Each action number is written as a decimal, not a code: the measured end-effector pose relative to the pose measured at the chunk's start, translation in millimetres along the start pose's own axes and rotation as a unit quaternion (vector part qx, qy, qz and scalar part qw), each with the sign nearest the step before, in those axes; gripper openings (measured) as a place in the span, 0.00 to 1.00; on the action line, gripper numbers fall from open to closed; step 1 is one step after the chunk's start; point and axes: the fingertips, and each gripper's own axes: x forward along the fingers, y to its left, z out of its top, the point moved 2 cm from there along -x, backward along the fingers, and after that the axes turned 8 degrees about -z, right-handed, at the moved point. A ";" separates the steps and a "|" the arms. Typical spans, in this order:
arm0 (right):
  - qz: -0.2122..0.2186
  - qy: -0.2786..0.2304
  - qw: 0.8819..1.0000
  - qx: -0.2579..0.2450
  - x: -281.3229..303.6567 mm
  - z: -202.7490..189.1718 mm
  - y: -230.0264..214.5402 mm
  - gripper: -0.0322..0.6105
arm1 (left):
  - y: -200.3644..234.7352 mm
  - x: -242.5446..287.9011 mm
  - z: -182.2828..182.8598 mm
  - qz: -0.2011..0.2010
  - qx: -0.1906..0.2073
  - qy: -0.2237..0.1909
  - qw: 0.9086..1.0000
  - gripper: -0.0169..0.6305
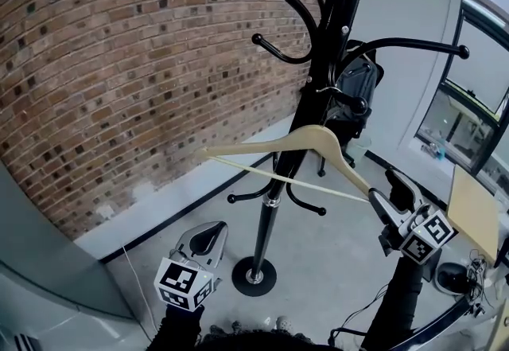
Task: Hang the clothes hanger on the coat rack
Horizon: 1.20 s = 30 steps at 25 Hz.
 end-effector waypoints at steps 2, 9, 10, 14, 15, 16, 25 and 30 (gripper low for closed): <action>0.002 0.004 1.000 -0.017 4.0 2.6 1.3 0.46 | 0.3 0.9 0.4 0.003 -0.001 -0.002 1.000 0.04; -0.013 -0.030 0.999 -0.018 2.1 19.8 9.3 0.46 | -2.7 5.7 2.3 0.005 -0.003 -0.007 1.000 0.04; -0.030 -0.030 0.999 -0.030 0.0 21.2 11.3 0.46 | -4.3 6.6 3.0 0.002 -0.002 -0.008 1.000 0.04; -0.077 -0.015 0.995 -0.061 -15.3 16.6 25.6 0.43 | -16.2 10.7 2.8 -0.025 -0.001 -0.008 1.000 0.04; -0.082 -0.012 0.995 -0.060 -20.1 13.4 29.8 0.38 | -21.1 12.3 1.6 -0.034 -0.002 -0.007 0.999 0.04; -0.087 -0.010 0.995 -0.056 -24.7 10.4 33.3 0.30 | -26.0 14.1 0.4 -0.042 -0.002 -0.005 0.999 0.04; -0.091 -0.014 0.996 0.015 -44.3 -9.8 61.2 0.07 | -61.7 25.2 5.9 -0.077 0.008 -0.009 0.997 0.04; -0.076 0.005 0.997 0.013 -42.6 -15.7 78.6 0.07 | -87.2 26.9 19.3 -0.077 0.017 -0.017 0.997 0.04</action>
